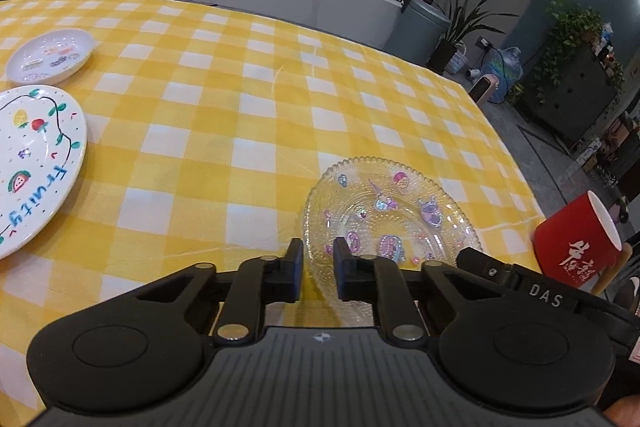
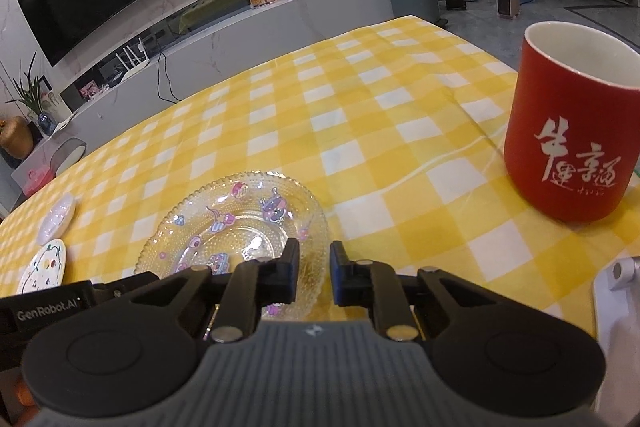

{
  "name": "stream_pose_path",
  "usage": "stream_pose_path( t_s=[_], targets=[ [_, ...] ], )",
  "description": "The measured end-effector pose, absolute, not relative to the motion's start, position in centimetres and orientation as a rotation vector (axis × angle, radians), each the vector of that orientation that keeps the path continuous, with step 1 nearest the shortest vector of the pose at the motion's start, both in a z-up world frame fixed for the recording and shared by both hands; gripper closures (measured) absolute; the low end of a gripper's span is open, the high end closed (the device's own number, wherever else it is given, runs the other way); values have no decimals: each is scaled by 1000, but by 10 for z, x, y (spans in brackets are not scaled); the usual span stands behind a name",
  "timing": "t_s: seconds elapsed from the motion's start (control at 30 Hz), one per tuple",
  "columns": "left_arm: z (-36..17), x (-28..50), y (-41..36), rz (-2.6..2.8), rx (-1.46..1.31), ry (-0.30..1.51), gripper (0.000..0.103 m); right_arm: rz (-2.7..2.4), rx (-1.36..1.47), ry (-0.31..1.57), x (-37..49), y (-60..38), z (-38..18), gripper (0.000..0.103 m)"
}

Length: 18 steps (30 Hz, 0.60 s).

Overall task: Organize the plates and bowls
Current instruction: 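Close the left tool on the glass plate rim while the right tool grips it too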

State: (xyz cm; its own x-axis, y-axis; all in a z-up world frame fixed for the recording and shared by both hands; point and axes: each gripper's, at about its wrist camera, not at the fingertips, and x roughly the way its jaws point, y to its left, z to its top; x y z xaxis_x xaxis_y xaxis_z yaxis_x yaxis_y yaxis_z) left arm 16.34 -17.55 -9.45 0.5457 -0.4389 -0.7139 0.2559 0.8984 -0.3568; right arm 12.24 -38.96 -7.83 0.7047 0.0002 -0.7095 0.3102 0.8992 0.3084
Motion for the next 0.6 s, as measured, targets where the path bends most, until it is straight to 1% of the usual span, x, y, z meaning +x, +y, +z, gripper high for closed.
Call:
stream_pose_path(
  t_s=[0.17, 0.27, 0.4, 0.6],
  targets=[
    [-94, 161, -176, -416, -196, 886, 88, -185, 424, 775, 122, -387, -78, 89],
    [-92, 160, -173, -412, -196, 887, 89, -194, 431, 781, 122, -387, -76, 91],
    [-89, 157, -165, -402, -213, 893, 92, -197, 466, 843, 122, -387, -70, 94],
    [-79, 144, -149, -394, -208, 875, 93, -167, 537, 893, 113, -381, -65, 94]
  ],
)
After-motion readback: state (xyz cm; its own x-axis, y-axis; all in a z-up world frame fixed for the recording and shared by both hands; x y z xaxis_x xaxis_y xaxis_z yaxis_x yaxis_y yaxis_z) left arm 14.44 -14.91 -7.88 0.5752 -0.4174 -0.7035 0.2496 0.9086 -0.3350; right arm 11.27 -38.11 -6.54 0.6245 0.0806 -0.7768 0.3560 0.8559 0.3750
